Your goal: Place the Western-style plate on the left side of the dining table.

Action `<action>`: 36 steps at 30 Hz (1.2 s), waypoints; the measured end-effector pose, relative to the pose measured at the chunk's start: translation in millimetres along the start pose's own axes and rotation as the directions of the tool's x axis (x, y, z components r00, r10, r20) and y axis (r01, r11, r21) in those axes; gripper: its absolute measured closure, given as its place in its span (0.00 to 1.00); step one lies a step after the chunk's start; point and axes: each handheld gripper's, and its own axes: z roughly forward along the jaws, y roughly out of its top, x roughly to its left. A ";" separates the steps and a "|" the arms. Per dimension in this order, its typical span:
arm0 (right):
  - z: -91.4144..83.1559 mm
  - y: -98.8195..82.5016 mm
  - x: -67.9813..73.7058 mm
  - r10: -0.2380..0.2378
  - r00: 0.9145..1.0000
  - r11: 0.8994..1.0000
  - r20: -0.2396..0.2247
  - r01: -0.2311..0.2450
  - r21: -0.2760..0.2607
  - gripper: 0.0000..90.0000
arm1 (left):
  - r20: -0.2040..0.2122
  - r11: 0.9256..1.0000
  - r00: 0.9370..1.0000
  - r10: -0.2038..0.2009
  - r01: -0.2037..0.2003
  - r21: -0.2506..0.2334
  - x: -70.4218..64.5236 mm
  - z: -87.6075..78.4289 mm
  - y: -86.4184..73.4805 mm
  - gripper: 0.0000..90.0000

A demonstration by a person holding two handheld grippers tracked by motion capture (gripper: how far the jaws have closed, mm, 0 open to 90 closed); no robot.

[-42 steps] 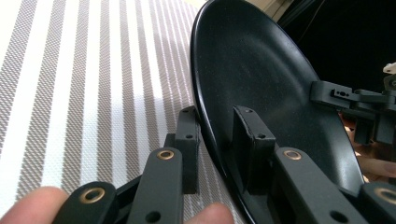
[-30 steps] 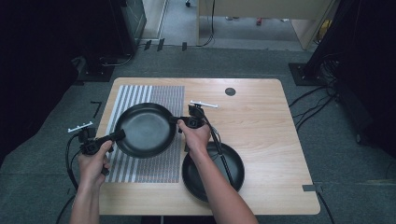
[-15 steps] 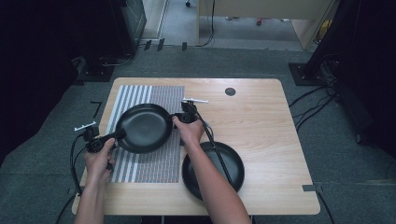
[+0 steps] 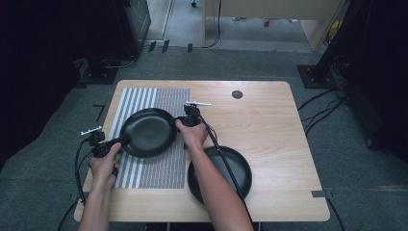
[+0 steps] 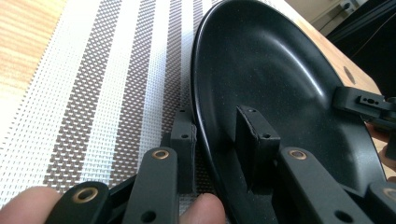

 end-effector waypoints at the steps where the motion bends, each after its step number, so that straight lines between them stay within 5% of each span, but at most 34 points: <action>1: 0.7 0.5 0.0 -0.002 1.000 1.000 0.002 0.002 -0.001 0.92 | 0.000 1.000 1.000 -0.001 0.001 0.001 0.4 0.7 -0.3 0.78; 18: 9.9 3.9 -11.6 0.005 1.000 0.998 0.020 -0.004 -0.063 0.91 | -0.030 0.999 0.999 0.036 -0.037 -0.029 -8.9 10.8 -4.3 0.75; 25: 12.2 1.6 -11.4 -0.030 0.999 0.996 0.032 0.032 -0.078 0.89 | -0.023 0.996 0.997 0.074 -0.075 -0.039 -11.5 11.2 -5.8 0.65; 29: 8.8 1.1 -5.3 -0.100 0.992 0.989 0.071 0.107 -0.106 0.79 | -0.066 0.989 0.987 0.149 -0.150 -0.015 -19.1 9.4 -6.1 0.50; 31: 2.1 1.7 1.5 -0.123 0.987 0.984 0.102 0.135 -0.120 0.71 | -0.155 0.975 0.964 0.216 -0.220 -0.010 -24.8 5.7 -5.5 0.39; 36: -8.9 -0.4 7.7 -0.126 0.987 0.981 0.098 0.138 -0.136 0.65 | -0.186 0.977 0.960 0.210 -0.215 -0.007 -24.5 -0.8 -5.5 0.26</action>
